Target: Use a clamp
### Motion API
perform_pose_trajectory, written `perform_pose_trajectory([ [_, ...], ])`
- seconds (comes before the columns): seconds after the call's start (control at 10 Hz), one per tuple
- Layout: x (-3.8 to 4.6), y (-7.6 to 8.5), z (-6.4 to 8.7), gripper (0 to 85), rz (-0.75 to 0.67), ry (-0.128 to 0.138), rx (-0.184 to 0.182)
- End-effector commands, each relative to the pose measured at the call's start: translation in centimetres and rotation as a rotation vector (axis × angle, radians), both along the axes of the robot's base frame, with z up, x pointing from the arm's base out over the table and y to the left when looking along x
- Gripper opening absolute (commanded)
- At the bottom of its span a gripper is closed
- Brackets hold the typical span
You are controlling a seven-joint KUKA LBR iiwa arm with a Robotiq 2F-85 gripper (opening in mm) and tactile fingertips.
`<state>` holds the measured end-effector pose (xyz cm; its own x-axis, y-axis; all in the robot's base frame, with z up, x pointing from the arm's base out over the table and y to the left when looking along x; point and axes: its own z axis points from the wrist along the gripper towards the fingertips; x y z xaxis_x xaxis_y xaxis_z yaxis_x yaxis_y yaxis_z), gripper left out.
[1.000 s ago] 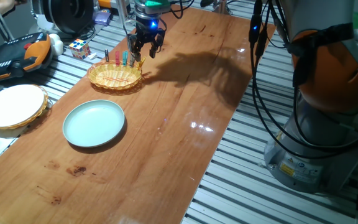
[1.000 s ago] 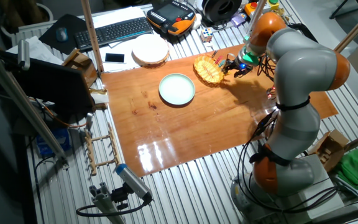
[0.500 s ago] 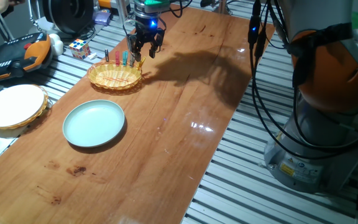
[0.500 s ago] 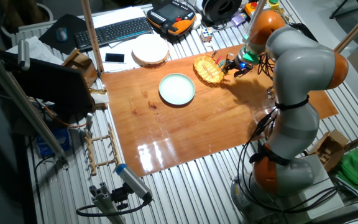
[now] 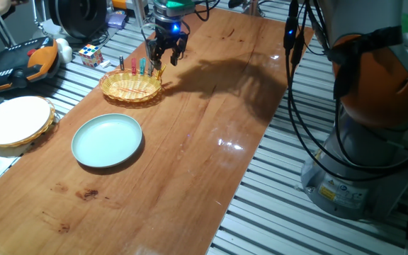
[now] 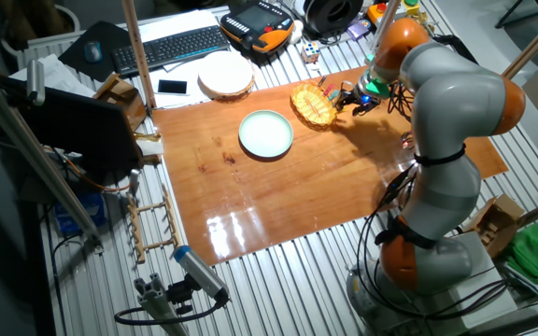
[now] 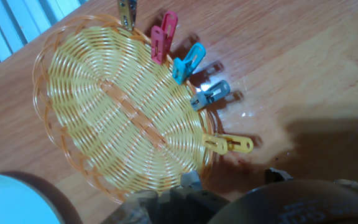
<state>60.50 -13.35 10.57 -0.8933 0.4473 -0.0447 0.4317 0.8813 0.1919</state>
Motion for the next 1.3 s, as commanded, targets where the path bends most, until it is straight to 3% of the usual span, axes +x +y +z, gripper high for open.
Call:
perform_pose_trajectory([
  [0.0,0.18,0.0,-0.1,58.0,0.001,-0.002,0.001],
  [0.8,1.22,-0.5,-0.9,57.7,0.003,-0.012,0.033],
  [1.2,1.65,-0.9,-1.2,56.7,0.009,-0.008,0.066],
])
